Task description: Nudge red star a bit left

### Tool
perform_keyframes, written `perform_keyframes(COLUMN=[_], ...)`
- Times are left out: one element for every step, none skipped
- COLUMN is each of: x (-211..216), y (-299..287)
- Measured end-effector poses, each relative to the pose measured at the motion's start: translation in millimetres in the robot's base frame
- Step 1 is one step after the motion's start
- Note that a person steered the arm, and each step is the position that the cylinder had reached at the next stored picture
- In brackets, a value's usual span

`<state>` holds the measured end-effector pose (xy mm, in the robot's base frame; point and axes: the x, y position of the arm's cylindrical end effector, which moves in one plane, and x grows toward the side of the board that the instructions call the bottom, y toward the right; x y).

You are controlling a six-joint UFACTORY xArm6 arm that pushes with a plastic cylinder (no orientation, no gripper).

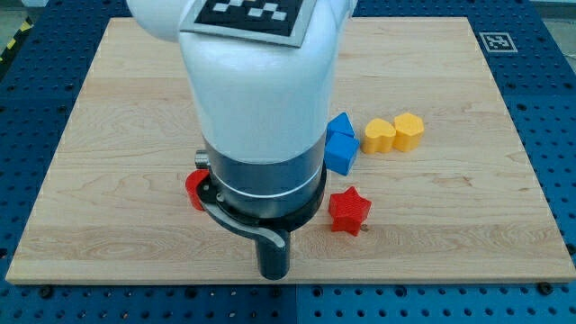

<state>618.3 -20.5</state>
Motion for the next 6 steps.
perform_keyframes(x=[0,0,-5,-29,-34,-31], y=[46,115,136,113,77,116])
